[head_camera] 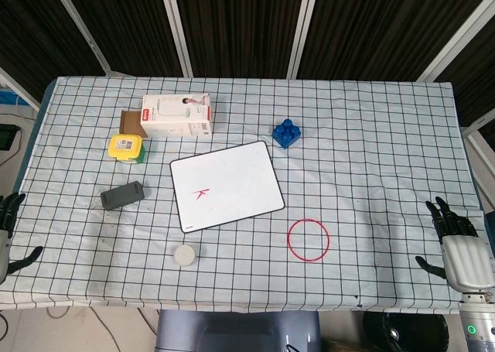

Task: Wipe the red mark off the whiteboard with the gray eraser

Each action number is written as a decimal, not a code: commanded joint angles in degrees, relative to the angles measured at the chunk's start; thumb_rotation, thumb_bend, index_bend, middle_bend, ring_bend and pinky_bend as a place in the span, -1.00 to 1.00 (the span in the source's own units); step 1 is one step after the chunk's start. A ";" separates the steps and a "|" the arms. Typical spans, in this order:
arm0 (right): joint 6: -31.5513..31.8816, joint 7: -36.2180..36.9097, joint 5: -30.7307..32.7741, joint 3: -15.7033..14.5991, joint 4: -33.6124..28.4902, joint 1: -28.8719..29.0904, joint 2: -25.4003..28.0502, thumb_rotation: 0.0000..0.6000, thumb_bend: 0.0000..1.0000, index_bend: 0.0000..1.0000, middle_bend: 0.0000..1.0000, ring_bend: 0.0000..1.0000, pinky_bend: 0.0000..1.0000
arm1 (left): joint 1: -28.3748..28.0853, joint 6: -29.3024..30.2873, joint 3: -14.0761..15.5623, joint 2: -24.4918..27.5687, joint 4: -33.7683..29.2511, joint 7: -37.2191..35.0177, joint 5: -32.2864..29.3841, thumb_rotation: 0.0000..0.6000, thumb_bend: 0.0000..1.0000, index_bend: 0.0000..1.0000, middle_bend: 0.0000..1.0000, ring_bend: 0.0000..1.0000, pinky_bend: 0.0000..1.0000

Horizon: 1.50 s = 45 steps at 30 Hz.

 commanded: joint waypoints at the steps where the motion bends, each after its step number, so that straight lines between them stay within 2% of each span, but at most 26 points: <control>1: -0.04 -0.02 0.04 0.02 0.02 0.03 0.00 1.00 -0.92 -1.00 -0.92 -0.64 -0.57 | 0.00 0.04 -0.02 0.00 -0.01 -0.07 0.08 1.00 -0.71 -0.99 -0.91 -1.00 -1.00; 32: -0.19 0.61 0.18 -0.07 -0.64 -0.06 0.19 1.00 -0.92 -1.00 -0.92 -0.64 -0.57 | -0.46 -0.89 -0.38 -1.04 -0.01 1.67 -0.87 1.00 -0.71 -0.95 -0.90 -0.99 -0.98; 38: -0.35 1.05 0.23 -0.15 -0.79 -0.09 0.27 1.00 -0.92 -1.00 -0.92 -0.64 -0.57 | -1.92 -3.23 -1.44 -2.01 -0.95 4.16 -3.22 1.00 -0.73 -0.95 -0.88 -0.99 -0.96; 45: -0.50 1.27 0.10 -0.27 -0.89 -0.05 0.34 1.00 -0.92 -1.00 -0.92 -0.64 -0.57 | -6.18 -7.80 -4.77 -3.15 -4.42 8.75 -7.45 1.00 -0.74 -0.97 -0.85 -0.99 -0.91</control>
